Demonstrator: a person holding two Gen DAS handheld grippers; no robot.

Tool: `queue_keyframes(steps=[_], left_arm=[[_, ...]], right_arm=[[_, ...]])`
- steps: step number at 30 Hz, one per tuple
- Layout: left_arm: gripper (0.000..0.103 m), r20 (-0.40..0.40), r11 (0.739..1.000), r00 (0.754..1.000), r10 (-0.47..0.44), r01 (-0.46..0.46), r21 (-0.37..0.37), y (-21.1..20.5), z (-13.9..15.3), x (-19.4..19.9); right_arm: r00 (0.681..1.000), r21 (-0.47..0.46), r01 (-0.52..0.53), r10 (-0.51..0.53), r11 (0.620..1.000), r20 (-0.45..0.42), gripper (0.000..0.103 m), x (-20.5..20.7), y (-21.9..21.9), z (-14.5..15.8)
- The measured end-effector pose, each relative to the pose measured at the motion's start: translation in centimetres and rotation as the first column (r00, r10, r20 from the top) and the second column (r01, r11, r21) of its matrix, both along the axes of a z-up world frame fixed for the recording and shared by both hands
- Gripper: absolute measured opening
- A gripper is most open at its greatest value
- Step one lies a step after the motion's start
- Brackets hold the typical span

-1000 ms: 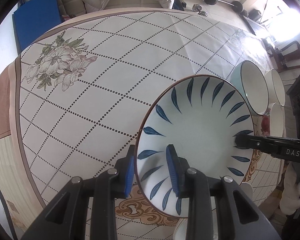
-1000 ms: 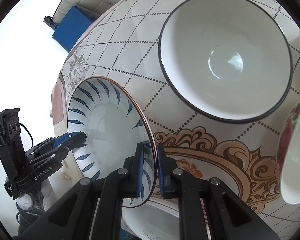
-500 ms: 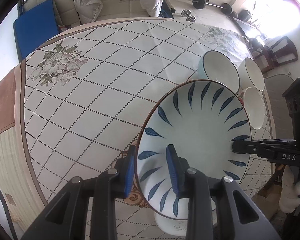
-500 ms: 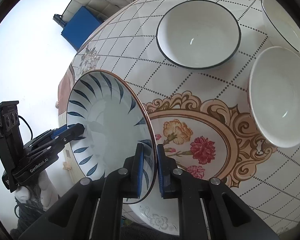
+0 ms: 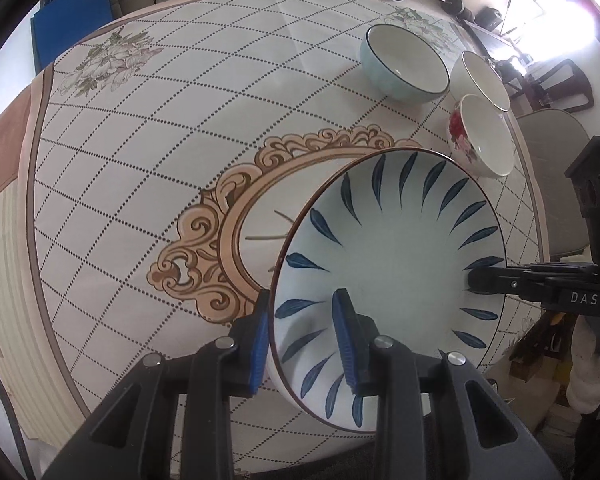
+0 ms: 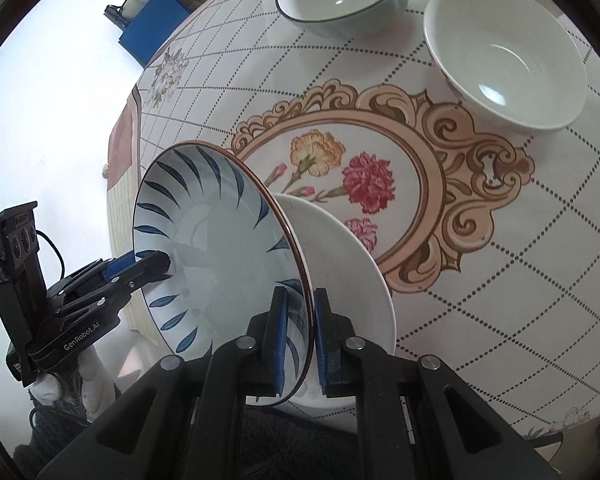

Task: Organize plates and bowls
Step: 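Lift the blue-striped plate with both grippers and lower it onto the white plate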

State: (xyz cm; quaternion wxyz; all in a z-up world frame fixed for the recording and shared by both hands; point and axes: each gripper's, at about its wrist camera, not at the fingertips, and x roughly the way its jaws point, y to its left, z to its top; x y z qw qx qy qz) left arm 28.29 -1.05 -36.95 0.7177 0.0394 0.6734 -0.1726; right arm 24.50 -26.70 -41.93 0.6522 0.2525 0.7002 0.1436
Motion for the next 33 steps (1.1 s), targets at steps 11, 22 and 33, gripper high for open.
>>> queue_keyframes(steps=[11, 22, 33], left_arm=[[0.027, -0.053, 0.999, 0.998, 0.032, -0.031, 0.016, 0.3, -2.9, -2.7], [0.027, -0.092, 0.998, 0.995, 0.049, -0.045, 0.049, 0.1, -5.0, -3.1], [0.027, -0.124, 0.996, 0.991, 0.055, -0.046, 0.073, -0.6, -6.7, -2.5]], right_arm=[[0.999, -0.015, -0.040, 0.039, 0.999, -0.037, 0.014, -2.9, 0.7, -2.4], [0.995, -0.048, -0.096, 0.094, 0.994, -0.042, 0.014, -2.3, 1.4, -3.2], [0.994, -0.040, -0.092, 0.090, 0.995, -0.061, 0.014, -1.9, 1.7, -4.7]])
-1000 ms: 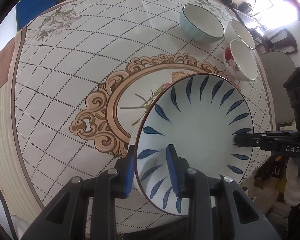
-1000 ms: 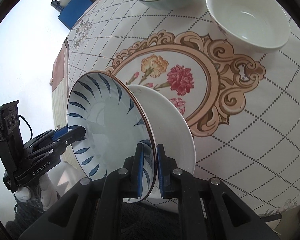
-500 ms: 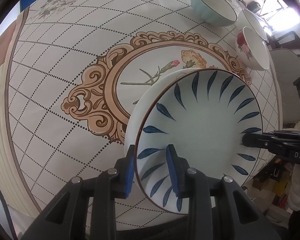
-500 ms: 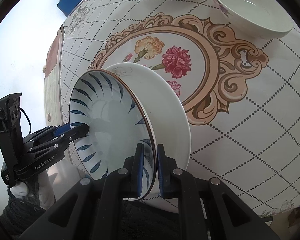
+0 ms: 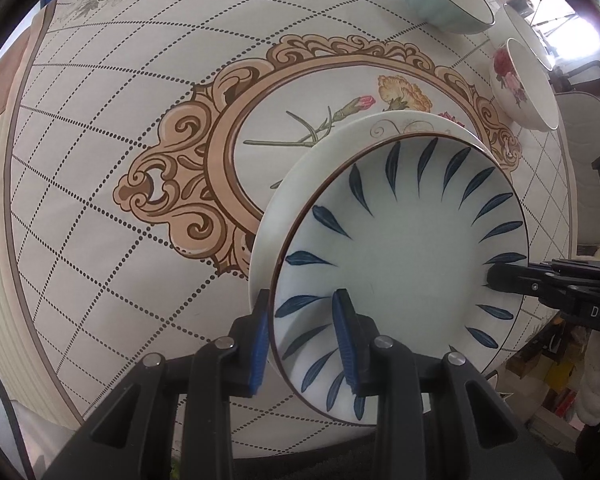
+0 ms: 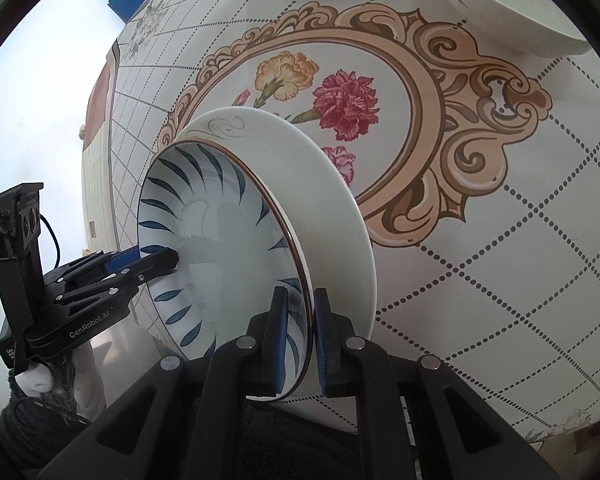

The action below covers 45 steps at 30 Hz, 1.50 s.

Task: Organize plates and bowls
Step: 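Lift the blue-striped plate with both grippers and lower it onto the white plate, then open both grippers and lift them away from the blue-striped plate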

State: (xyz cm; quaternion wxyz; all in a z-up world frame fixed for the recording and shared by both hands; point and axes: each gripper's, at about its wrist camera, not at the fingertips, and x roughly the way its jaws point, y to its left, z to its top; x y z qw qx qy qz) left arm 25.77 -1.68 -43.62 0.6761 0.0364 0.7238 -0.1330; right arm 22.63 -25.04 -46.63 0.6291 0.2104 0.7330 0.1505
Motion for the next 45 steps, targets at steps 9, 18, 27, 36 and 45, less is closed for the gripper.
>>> queue_keyframes(steps=[9, 18, 27, 36, 45], left_arm=[[0.027, -0.014, 1.000, 1.000, 0.002, -0.002, 0.007, -0.9, -1.1, -0.1], [0.027, -0.021, 1.000, 1.000, 0.002, -0.002, 0.023, -0.7, -0.9, 0.1], [0.028, -0.042, 0.998, 0.999, 0.025, -0.023, 0.065, -1.3, -0.8, 0.2], [0.028, -0.033, 0.995, 0.999, 0.040, -0.037, 0.097, -1.3, -0.4, -0.4], [0.036, 0.051, 0.990, 0.997, 0.056, -0.062, 0.123, -0.7, 3.5, -1.3]], right_arm=[[1.000, -0.023, 0.013, -0.013, 1.000, -0.018, 0.014, 0.2, -0.2, -0.6], [0.999, -0.063, 0.017, -0.019, 0.998, -0.031, 0.015, 1.0, 0.2, -0.6], [0.998, -0.149, 0.010, -0.018, 0.989, -0.055, 0.019, 1.6, 1.3, -0.3], [0.999, -0.225, -0.005, -0.004, 0.974, -0.040, 0.028, 2.0, 3.1, 0.7], [0.989, -0.395, -0.035, 0.089, 0.918, 0.118, 0.094, 1.7, 5.9, 6.2]])
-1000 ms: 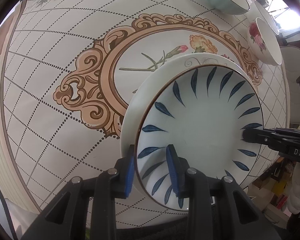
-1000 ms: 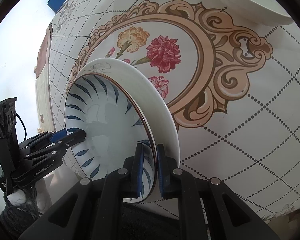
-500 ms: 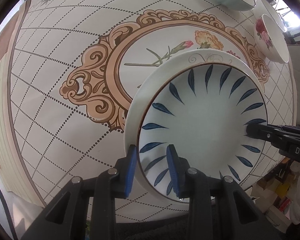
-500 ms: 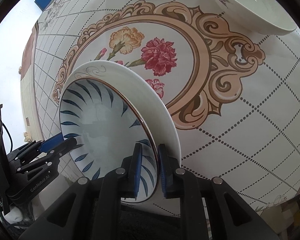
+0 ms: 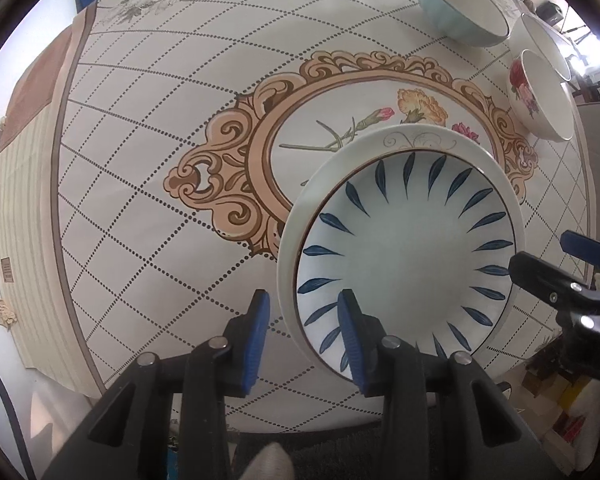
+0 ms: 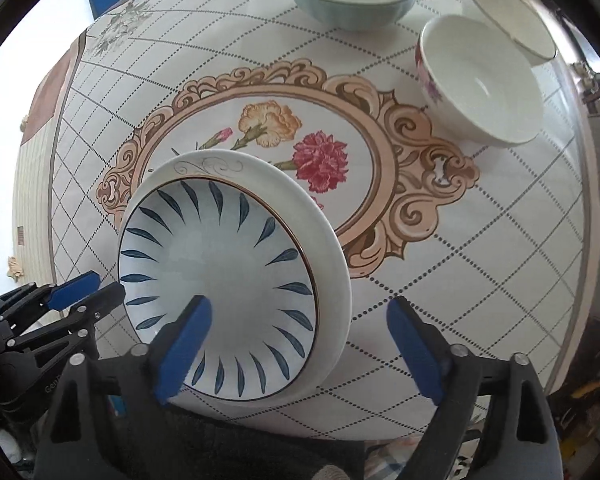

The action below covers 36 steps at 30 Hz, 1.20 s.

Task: Organize plates and bowls
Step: 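Open both grippers and lift them away from the blue-striped plate, then move both grippers toward the white bowl with red flowers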

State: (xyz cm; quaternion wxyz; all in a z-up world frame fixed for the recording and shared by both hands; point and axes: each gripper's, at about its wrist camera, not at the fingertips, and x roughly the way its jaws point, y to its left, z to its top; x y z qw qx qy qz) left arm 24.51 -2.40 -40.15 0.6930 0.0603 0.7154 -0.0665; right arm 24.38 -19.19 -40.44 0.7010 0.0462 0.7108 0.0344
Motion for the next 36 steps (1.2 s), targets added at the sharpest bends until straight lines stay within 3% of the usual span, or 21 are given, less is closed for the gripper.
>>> queue_keyframes(steps=[2, 4, 6, 9, 10, 14, 21, 29, 36], left_arm=[[0.046, 0.041, 1.000, 0.999, -0.001, 0.001, 0.007, 0.2, 1.6, -0.2], [0.076, 0.089, 1.000, 0.996, -0.012, 0.010, 0.013, 0.2, 3.5, -0.5], [0.088, 0.133, 1.000, 0.991, -0.014, 0.013, 0.011, 0.4, 5.6, -0.4], [0.089, 0.184, 1.000, 0.983, -0.011, 0.009, 0.012, 0.5, 8.8, -1.0], [0.089, 0.194, 1.000, 0.981, -0.010, 0.011, -0.004, 0.4, 9.8, -1.4], [0.089, 0.191, 0.999, 0.981, -0.013, 0.022, -0.041, -0.3, 13.7, -3.1], [0.090, 0.221, 0.998, 0.975, 0.001, 0.013, -0.065, -1.4, 18.7, -6.3], [0.089, 0.257, 0.996, 0.966, -0.004, 0.027, -0.086, -1.8, 21.5, -7.9], [0.089, 0.278, 0.992, 0.960, -0.011, 0.046, -0.121, -2.2, 21.6, -8.0]], right_arm=[[1.000, -0.014, 0.002, -0.001, 1.000, 0.031, 0.094, -0.7, -0.1, 1.5], [0.998, -0.021, 0.012, -0.011, 1.000, 0.059, 0.094, -1.2, -0.7, 3.3], [0.996, -0.040, 0.016, -0.012, 0.999, 0.092, 0.095, -2.3, -0.8, 5.6], [0.988, -0.070, 0.022, -0.011, 0.997, 0.155, 0.096, -4.6, -1.2, 9.8], [0.985, -0.072, 0.027, -0.014, 0.997, 0.174, 0.100, -5.5, -1.1, 11.1], [0.973, -0.072, 0.049, -0.031, 0.996, 0.229, 0.103, -8.0, -1.4, 16.1], [0.952, -0.097, 0.082, -0.049, 0.992, 0.302, 0.103, -11.1, -1.8, 22.0], [0.941, -0.104, 0.086, -0.046, 0.991, 0.335, 0.103, -13.2, -1.9, 25.6], [0.933, -0.046, 0.129, -0.106, 0.991, 0.343, 0.103, -13.9, -2.7, 25.8]])
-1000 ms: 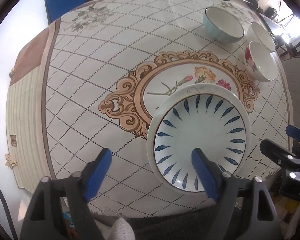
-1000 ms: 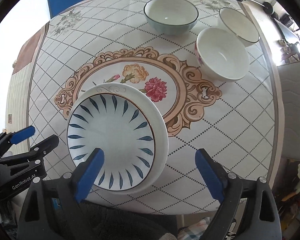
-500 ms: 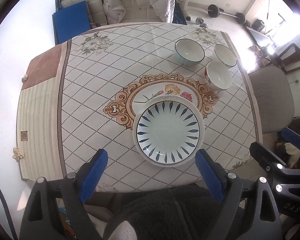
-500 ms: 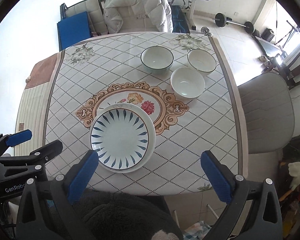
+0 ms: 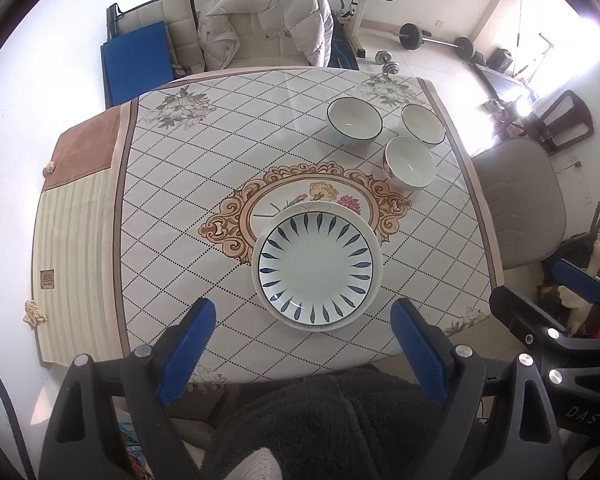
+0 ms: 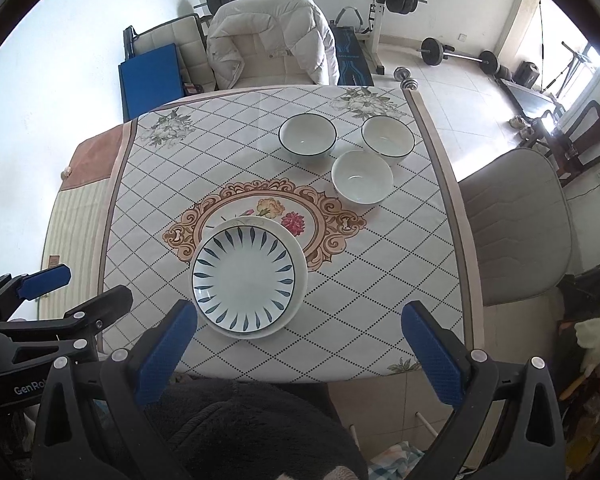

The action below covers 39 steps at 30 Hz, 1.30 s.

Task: Organize plates and bowls
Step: 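Move both grippers toward the white bowl with red flowers, then close both grippers on the rim of the red-flower bowl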

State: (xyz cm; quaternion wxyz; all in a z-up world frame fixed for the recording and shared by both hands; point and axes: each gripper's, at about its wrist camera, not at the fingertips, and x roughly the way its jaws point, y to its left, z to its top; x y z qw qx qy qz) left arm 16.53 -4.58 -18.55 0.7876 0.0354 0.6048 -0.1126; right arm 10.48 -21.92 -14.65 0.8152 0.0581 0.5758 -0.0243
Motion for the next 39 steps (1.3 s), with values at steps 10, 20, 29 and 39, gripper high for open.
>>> queue_keyframes(steps=[10, 20, 29, 39], left_arm=[[0.089, 0.151, 0.999, 0.988, 0.004, 0.002, -0.034, -3.3, -0.5, 6.1], [0.089, -0.016, 1.000, 1.000, -0.007, 0.008, 0.023, -13.0, -8.9, 15.5], [0.068, -0.261, 0.997, 0.964, 0.051, -0.063, -0.038, -18.3, -19.2, 22.1], [0.066, -0.354, 1.000, 0.935, -0.016, 0.015, -0.005, -22.0, -24.4, 25.7]], right_arm=[[0.980, 0.026, 0.196, -0.197, 0.980, 0.023, 0.103, 2.4, -9.4, -4.3], [0.978, 0.252, 0.205, -0.188, 0.946, -0.093, 0.103, 12.8, -20.6, -14.0], [0.976, 0.475, 0.136, -0.036, 0.869, -0.214, 0.094, 24.1, -25.8, -24.6], [0.940, 0.529, 0.082, 0.111, 0.844, -0.323, 0.075, 29.1, -24.1, -32.1]])
